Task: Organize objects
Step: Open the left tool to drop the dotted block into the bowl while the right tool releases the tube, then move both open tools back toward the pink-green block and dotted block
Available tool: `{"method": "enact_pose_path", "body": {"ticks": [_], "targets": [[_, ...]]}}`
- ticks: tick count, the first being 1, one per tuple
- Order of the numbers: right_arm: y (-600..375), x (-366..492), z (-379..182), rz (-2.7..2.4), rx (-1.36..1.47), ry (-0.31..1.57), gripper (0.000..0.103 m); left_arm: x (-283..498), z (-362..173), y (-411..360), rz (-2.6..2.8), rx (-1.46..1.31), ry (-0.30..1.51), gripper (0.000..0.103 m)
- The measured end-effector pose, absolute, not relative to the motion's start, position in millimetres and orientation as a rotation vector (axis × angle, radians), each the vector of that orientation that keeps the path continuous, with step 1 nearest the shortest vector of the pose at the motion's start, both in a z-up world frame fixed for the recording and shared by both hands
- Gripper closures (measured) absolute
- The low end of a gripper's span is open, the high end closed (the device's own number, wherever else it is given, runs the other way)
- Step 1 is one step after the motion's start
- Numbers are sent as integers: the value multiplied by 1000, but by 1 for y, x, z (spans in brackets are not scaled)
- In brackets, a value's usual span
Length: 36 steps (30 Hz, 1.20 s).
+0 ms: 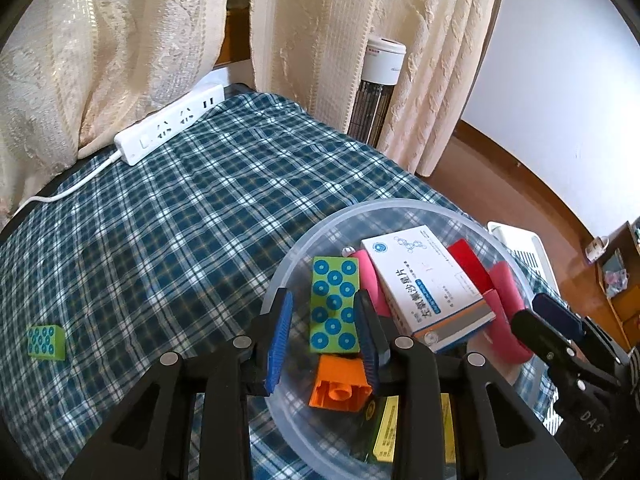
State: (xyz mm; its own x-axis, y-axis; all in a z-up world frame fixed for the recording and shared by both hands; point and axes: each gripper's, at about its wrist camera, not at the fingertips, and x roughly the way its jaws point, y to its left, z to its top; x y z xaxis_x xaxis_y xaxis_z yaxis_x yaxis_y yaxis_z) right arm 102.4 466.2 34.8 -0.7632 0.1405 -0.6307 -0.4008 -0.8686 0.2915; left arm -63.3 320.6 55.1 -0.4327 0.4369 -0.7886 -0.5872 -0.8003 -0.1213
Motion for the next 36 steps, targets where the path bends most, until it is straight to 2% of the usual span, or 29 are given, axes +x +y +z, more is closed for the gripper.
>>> {"method": "enact_pose_path", "body": {"ticks": [8,14,19,28,36], "targets": [[460,104,43,2634,-877,590,39,-59,60,301,2260,-1159,202,67],[449,104,51,2650,-866,576,39,-55,64,284,2302,-1149,198,57],[436,102,55,2672,-871,569,39,-53,67,264,2344,-1140,186,44],[406,93,61,2727,-889,544,39,-55,67,226,2397,-1178,129,38],[377,81,60,2779,-944,521,38,-58,66,186,2453,-1202,80,37]]}}
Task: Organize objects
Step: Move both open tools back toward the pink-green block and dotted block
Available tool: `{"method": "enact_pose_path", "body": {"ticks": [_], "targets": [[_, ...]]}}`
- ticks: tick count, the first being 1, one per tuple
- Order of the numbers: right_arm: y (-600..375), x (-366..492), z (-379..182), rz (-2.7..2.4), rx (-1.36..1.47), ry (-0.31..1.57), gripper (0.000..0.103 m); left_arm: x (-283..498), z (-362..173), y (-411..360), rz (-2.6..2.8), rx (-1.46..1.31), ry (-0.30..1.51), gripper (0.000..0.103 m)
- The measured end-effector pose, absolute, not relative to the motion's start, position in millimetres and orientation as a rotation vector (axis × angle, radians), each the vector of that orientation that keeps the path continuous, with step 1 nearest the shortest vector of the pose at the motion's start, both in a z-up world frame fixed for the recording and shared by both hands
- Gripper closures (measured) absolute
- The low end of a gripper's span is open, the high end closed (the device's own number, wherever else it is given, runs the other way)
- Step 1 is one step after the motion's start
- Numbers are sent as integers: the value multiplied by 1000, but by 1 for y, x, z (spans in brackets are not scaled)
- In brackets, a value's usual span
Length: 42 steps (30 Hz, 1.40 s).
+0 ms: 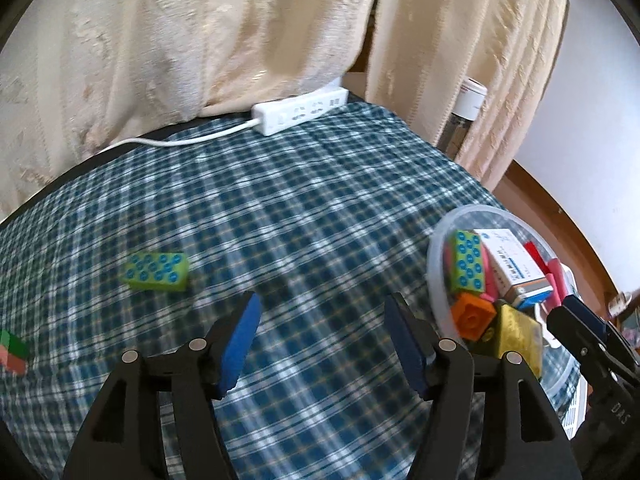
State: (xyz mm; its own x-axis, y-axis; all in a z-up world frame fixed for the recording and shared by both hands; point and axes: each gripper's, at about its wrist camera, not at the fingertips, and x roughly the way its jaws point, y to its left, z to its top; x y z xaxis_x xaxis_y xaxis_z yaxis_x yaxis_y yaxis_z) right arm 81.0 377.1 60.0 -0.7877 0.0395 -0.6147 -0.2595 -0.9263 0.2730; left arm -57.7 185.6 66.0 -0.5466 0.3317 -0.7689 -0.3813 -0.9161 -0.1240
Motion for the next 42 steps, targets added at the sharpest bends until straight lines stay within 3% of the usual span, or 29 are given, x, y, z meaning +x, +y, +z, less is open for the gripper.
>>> {"method": "enact_pose_path", "body": {"ticks": [42], "targets": [[244,20,45,2929,-1227,388,38,-65,61,-45,2788,-1313,-164,37]]}}
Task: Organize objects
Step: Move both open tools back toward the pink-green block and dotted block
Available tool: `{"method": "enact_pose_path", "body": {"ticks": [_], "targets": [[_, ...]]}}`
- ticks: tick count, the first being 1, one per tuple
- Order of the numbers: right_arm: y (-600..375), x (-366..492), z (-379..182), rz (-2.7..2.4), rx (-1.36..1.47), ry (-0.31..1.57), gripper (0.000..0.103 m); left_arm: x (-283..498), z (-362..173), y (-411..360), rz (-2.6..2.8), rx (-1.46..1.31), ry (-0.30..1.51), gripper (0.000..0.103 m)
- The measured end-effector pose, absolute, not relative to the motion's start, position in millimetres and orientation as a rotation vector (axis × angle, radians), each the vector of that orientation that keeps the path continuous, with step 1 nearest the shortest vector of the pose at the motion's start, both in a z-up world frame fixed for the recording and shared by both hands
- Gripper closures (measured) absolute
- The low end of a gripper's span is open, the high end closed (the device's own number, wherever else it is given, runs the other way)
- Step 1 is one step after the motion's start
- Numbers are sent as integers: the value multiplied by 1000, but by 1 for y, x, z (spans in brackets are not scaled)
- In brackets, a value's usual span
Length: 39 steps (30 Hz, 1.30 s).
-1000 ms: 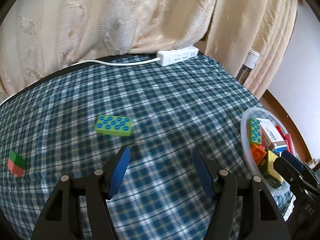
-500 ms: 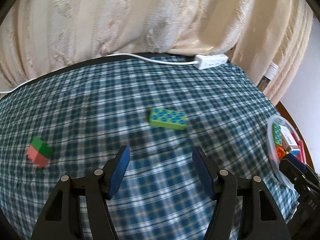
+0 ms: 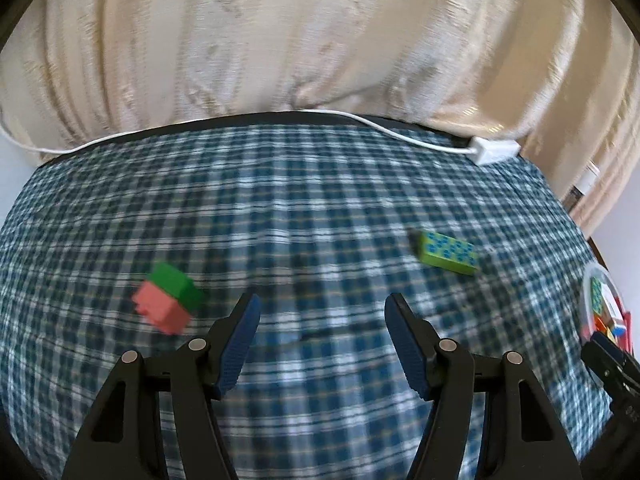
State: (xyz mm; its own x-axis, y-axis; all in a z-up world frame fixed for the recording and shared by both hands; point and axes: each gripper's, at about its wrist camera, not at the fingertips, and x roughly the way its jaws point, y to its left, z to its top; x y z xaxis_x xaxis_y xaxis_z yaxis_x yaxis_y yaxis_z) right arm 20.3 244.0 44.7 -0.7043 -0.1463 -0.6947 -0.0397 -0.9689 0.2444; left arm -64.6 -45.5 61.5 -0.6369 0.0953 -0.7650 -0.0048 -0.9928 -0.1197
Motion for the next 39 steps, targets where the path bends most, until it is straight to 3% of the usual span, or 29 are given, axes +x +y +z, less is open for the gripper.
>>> {"method": "enact_pose_path", "body": {"ticks": [15,39], "targets": [[215,5,40,-2778,1215,-319,38,-72,46,-126,2960,-1385,-291,37],[177,-29,35,-2715,1233,-208,38,-83,15,-138,2936,-1495,-292,37]]}}
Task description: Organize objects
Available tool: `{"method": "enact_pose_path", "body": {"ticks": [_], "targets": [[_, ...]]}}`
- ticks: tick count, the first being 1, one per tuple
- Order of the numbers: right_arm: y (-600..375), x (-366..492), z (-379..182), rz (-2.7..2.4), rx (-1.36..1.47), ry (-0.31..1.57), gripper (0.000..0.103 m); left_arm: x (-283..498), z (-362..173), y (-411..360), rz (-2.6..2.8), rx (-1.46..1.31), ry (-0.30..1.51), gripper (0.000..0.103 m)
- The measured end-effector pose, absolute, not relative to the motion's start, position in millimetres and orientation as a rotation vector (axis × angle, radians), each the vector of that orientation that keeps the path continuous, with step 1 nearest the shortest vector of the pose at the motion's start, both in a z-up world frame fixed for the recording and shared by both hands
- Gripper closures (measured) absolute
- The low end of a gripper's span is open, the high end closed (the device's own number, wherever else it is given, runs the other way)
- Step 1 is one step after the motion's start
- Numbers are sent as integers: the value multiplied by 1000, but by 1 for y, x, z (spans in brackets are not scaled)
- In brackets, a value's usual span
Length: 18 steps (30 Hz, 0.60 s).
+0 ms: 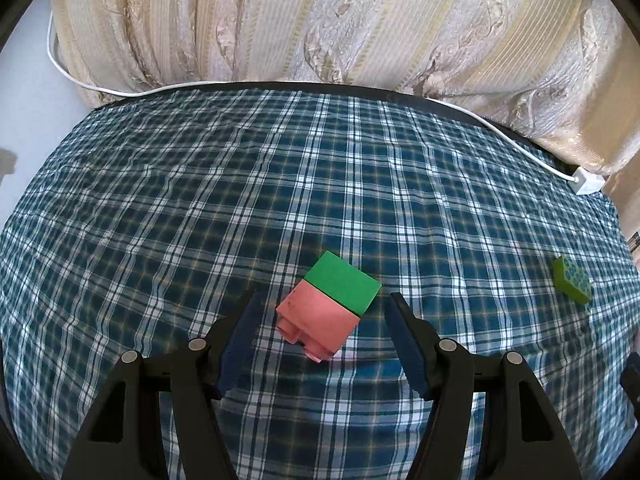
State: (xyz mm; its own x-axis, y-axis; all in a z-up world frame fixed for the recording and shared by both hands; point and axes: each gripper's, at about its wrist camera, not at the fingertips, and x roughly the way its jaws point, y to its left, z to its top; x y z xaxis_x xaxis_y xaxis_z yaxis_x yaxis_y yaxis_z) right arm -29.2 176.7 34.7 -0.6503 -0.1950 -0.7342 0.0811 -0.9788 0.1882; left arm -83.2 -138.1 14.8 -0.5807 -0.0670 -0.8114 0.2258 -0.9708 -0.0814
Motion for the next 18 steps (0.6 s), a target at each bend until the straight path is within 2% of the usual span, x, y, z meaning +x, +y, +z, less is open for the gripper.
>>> {"method": "enact_pose_path", "body": {"ticks": [12,16,18], "targets": [[170,-53,24,-2686,1279,-210,38,-84,11,-140,-2632,1338,252,39],[168,-62,22,-2687,1283,-201,37,-84,12,-139,-2636,1330,250,47],[167,-70,21,-2680,1291,-216,25,-83,13,-138,-2639,1328,249,51]]}}
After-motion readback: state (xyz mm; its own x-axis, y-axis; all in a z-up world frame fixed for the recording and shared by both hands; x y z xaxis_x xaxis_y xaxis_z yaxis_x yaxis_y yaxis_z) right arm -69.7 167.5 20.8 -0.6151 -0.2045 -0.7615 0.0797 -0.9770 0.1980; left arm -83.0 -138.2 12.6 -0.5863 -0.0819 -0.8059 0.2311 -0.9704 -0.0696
